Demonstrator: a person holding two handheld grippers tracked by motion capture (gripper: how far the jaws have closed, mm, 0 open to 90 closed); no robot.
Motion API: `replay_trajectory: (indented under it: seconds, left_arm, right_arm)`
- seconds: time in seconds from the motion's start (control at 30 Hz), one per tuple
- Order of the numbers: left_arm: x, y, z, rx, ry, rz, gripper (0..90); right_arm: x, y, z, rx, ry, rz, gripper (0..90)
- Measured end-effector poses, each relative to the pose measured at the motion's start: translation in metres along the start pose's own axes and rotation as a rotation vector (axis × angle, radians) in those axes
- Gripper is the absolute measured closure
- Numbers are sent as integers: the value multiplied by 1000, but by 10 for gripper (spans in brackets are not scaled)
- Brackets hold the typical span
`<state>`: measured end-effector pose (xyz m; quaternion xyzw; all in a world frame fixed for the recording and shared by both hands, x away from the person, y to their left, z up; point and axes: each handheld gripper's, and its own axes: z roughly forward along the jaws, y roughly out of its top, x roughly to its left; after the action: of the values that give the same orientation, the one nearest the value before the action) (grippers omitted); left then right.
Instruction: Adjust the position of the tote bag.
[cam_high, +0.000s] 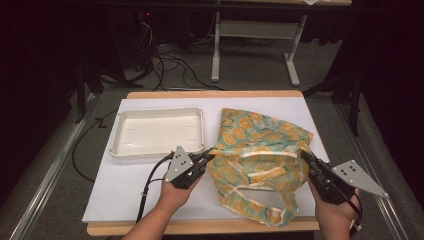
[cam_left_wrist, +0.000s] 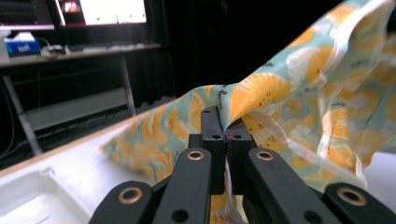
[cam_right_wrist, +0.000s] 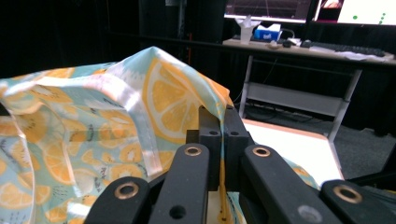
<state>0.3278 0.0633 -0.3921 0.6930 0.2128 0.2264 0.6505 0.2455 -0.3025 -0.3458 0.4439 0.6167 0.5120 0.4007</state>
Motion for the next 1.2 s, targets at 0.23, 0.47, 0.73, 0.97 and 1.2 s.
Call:
replay_trajectory:
  seconds: [0.23,0.47,0.73,0.97,1.2]
  left_arm:
    - [-7,24,-15,-106,5,24,900]
    - [-15,60,-31,-199,4,43,900]
    - [-6,92,-20,-191,13,40,900]
    - [12,111,12,-156,46,35,900]
    - [34,90,36,-51,113,-21,900]
  right_arm:
    - [4,11,-13,-55,4,7,900]
    - [12,38,-33,-137,20,-8,900]
    - [10,74,-43,-202,8,-31,900]
    - [-19,88,-17,-174,-27,22,900]
    - [-29,79,23,-93,-39,27,900]
